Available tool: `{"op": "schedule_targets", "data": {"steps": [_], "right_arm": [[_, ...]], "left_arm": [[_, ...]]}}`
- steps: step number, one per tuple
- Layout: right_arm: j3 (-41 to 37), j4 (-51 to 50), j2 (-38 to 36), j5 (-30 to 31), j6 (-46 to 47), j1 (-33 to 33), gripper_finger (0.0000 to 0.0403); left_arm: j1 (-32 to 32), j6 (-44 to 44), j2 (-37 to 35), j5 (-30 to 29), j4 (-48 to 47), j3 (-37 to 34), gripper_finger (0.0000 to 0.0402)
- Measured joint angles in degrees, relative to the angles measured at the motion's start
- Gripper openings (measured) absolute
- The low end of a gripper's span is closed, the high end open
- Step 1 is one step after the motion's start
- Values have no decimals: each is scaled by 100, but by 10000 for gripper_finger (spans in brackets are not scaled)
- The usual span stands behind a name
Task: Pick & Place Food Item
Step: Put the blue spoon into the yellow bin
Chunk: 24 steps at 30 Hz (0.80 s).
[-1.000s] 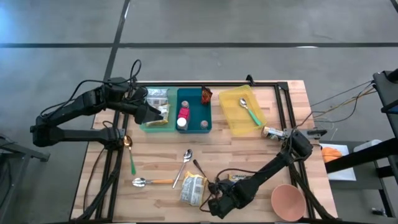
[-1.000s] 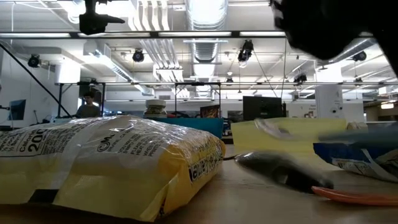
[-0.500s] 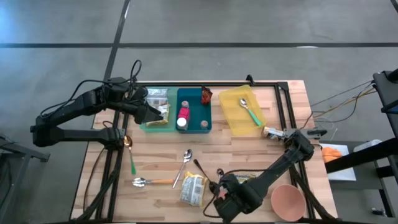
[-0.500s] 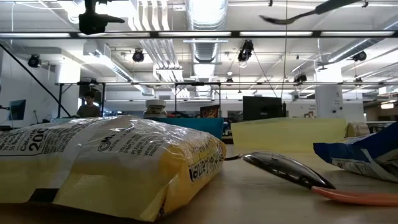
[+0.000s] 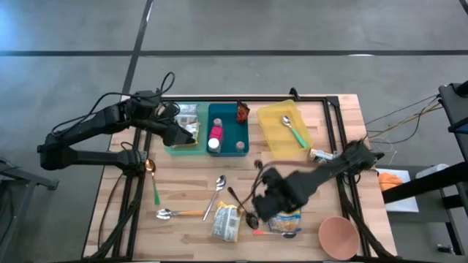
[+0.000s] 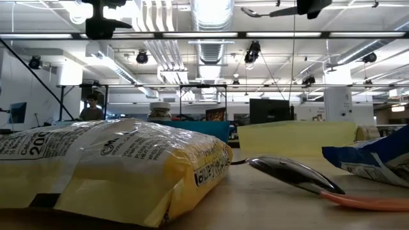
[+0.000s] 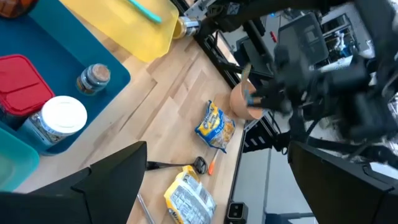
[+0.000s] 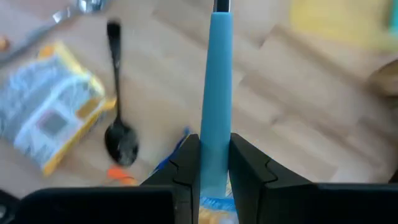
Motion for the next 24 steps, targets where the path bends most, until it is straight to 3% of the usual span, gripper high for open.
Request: {"op": "schedule_targets", "data": {"steps": [7, 11, 18, 24], "right_arm": [[-1350, 108, -1452, 266, -631, -915, 49], [-2310, 790, -2370, 226, -1461, -1773, 49], [-3831, 2482, -3525, -490, -3191, -3571, 49], [-4490, 2890, -3683, -1168, -4863, -5208, 49]], "left_arm": [[0, 20, 43, 11, 171, -2, 397], [0, 19, 43, 6, 485, -2, 397], [0, -198, 43, -18, 550, -2, 397], [0, -429, 43, -288, 601, -2, 397]]}}
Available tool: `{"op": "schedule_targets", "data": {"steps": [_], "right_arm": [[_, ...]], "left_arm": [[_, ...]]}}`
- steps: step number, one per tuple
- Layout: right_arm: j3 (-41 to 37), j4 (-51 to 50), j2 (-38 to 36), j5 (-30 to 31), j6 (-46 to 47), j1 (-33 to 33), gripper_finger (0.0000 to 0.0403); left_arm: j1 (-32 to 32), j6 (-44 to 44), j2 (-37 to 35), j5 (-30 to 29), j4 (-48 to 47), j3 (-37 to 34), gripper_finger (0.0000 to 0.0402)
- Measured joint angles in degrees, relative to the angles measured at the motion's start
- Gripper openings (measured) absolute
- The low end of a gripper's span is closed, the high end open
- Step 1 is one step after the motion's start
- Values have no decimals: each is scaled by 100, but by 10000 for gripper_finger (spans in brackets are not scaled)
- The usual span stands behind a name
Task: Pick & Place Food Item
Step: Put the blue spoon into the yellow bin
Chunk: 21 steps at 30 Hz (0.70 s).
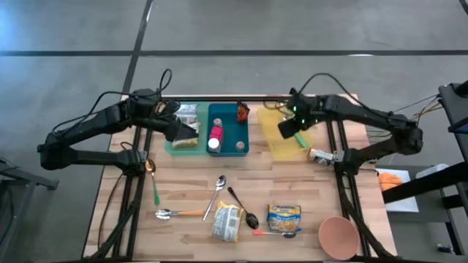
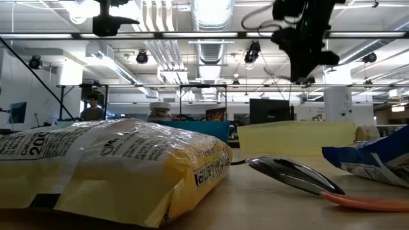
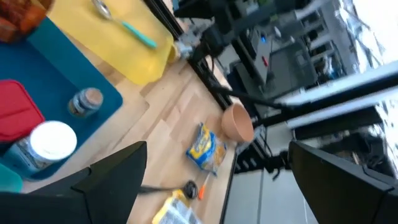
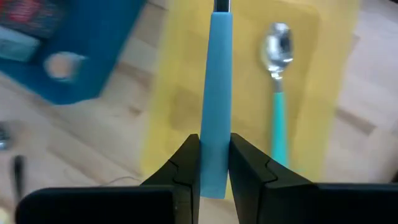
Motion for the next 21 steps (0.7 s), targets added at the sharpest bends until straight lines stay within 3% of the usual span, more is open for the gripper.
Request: {"op": "schedule_targets", "data": {"steps": [4, 10, 21], "right_arm": [[-147, 23, 276, -423, -985, -931, 49], [-139, 25, 967, -899, -2002, -1748, 49], [-87, 51, 2011, -944, -2461, -1538, 49]], "left_arm": [[2, -207, 0, -163, 383, 0, 397], [2, -203, 0, -163, 875, 0, 397], [4, -184, 0, -292, 888, 0, 397]]}}
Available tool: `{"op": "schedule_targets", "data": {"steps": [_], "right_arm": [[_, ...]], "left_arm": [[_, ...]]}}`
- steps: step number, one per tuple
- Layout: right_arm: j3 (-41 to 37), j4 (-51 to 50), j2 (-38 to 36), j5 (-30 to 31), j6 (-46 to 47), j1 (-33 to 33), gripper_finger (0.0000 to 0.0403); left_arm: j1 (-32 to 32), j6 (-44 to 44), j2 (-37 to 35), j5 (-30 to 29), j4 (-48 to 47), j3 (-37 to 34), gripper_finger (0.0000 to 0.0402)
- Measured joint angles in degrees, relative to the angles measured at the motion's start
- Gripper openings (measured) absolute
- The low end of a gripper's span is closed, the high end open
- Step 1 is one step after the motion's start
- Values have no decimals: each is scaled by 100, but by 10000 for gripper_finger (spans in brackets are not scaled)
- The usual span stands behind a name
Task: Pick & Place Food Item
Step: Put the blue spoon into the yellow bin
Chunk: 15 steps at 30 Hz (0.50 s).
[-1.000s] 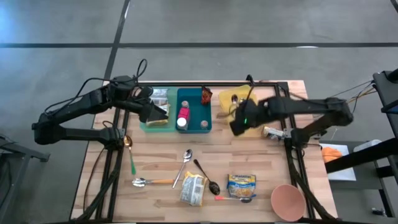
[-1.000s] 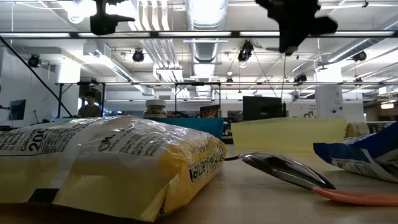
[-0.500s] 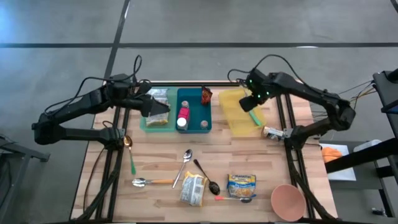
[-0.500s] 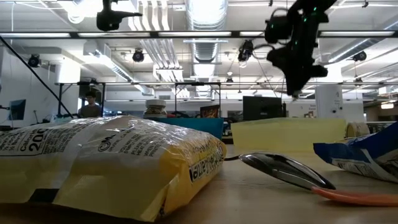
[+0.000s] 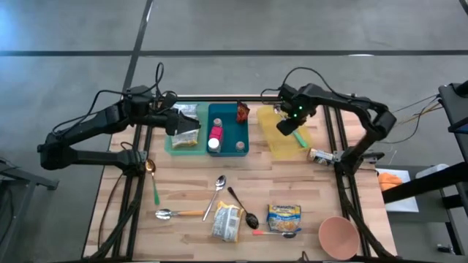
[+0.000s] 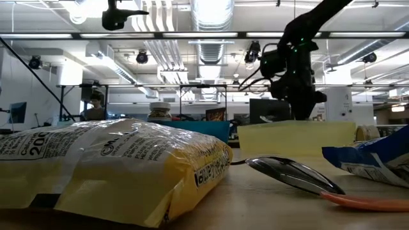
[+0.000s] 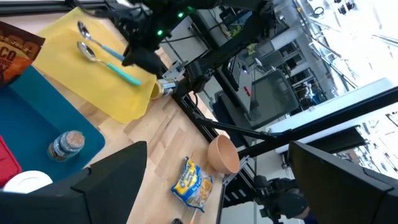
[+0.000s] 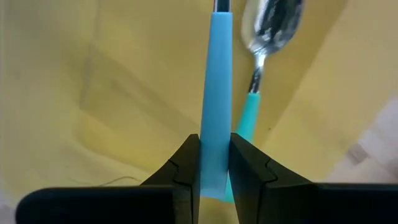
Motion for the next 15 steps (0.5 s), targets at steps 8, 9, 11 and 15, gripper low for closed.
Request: {"op": "schedule_targets", "data": {"steps": [8, 9, 11, 15], "right_arm": [[-400, 161, 237, -19, 125, 27, 49], [-436, 173, 249, -29, 156, 37, 49], [-494, 211, 260, -38, 181, 85, 49], [-550, 357, 260, -50, 255, 143, 49]], "left_arm": [[0, 198, 0, -43, -2, 0, 397], [0, 200, 0, -64, -2, 0, 397], [0, 200, 0, -82, -2, 0, 397], [2, 198, 0, -106, -2, 0, 397]]}}
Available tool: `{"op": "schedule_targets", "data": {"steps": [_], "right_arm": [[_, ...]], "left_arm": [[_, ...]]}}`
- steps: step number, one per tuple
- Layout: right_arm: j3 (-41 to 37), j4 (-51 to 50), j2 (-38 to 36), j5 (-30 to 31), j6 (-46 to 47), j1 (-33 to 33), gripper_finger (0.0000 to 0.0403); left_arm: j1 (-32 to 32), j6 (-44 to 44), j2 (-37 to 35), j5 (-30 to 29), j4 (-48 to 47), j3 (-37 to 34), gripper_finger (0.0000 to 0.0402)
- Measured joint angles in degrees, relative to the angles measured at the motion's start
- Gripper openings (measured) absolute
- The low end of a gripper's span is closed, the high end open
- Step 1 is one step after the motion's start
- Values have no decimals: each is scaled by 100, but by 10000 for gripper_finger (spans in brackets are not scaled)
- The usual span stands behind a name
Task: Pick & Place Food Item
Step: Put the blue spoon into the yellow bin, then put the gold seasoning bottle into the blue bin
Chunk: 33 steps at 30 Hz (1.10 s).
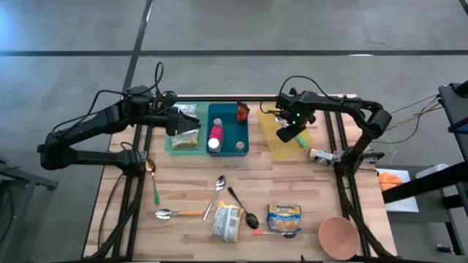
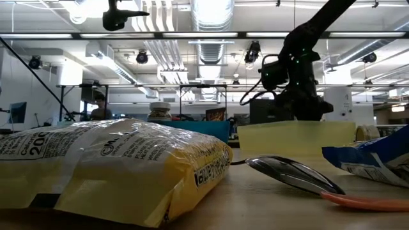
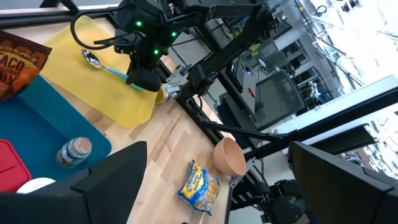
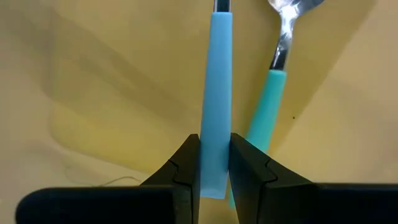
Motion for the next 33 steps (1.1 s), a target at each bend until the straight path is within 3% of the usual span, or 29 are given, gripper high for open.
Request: {"op": "schedule_targets", "data": {"steps": [23, 33], "right_arm": [[-591, 504, 0, 6, 317, 227, 52], [-664, 546, 0, 13, 416, 227, 154]], "left_arm": [[0, -83, 0, 1, -9, 0, 397], [2, -83, 0, 4, -9, 0, 397]]}}
